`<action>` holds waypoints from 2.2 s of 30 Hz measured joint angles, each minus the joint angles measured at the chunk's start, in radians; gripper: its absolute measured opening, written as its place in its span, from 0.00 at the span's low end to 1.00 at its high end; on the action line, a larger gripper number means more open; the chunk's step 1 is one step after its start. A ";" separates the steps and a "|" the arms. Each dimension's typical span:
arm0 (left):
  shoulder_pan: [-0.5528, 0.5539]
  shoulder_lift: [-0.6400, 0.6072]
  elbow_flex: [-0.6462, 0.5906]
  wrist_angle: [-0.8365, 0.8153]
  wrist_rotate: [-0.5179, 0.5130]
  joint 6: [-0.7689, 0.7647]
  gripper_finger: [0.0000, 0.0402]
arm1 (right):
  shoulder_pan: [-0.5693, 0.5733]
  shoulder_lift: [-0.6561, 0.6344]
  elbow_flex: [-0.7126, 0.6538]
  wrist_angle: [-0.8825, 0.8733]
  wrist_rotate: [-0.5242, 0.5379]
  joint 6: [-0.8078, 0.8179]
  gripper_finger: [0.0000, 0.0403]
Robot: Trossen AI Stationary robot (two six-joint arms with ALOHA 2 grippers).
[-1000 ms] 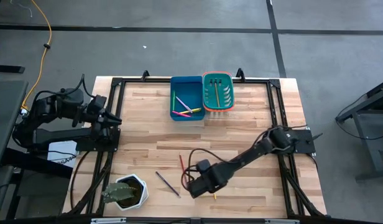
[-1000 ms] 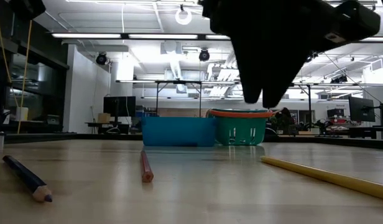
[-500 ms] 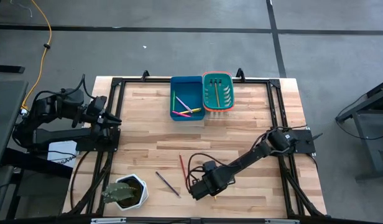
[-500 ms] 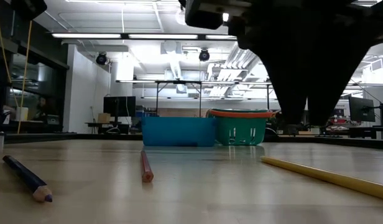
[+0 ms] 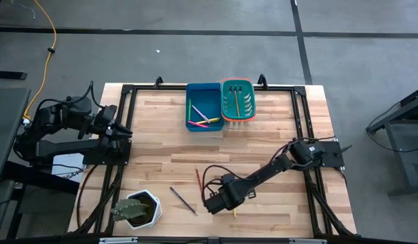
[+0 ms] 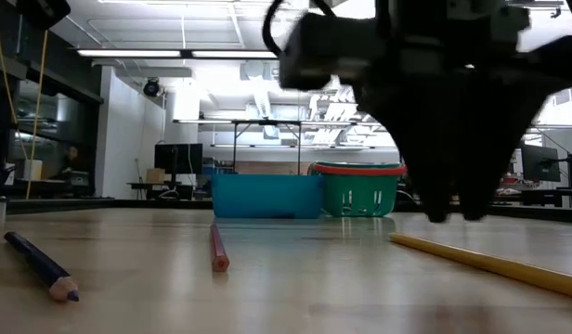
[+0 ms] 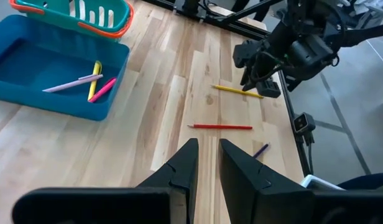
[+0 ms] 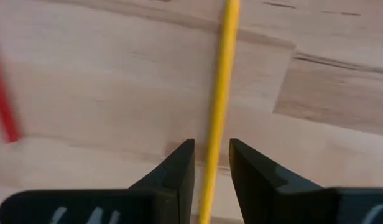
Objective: Sort pens & pencils
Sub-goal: Put the yellow pencil into the green bin
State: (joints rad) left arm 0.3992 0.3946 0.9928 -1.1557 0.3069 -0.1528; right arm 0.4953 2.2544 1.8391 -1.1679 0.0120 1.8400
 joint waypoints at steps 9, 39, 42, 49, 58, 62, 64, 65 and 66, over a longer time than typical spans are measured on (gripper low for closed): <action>0.000 0.000 0.000 0.000 0.020 0.000 0.13 | -0.005 0.000 -0.054 0.153 -0.046 -0.023 0.23; 0.000 0.000 0.000 -0.003 0.023 0.014 0.13 | -0.004 0.000 -0.055 0.109 -0.058 0.023 0.23; 0.000 0.000 0.000 -0.003 0.023 0.016 0.13 | -0.004 0.000 -0.055 0.097 -0.058 0.037 0.23; 0.000 0.000 0.000 -0.021 0.022 0.018 0.13 | -0.002 0.000 -0.055 0.077 -0.069 0.037 0.23; 0.000 0.000 0.000 -0.034 0.028 0.018 0.13 | -0.003 -0.093 -0.055 0.039 -0.013 0.011 0.23; 0.000 0.000 0.000 -0.035 0.028 0.017 0.13 | -0.012 -0.189 -0.055 -0.011 0.040 -0.008 0.23; 0.000 0.000 0.000 -0.038 0.029 0.017 0.13 | -0.018 -0.243 -0.055 -0.042 0.070 -0.013 0.23; 0.000 0.000 0.000 -0.039 0.029 0.017 0.13 | -0.018 -0.271 -0.055 -0.051 0.092 -0.012 0.23; 0.000 0.000 0.000 -0.039 0.029 0.017 0.13 | -0.018 -0.295 -0.055 -0.058 0.119 -0.011 0.23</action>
State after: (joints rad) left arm 0.3990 0.3950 0.9928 -1.1952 0.3357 -0.1356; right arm 0.4772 1.9595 1.7845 -1.2264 0.1312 1.8291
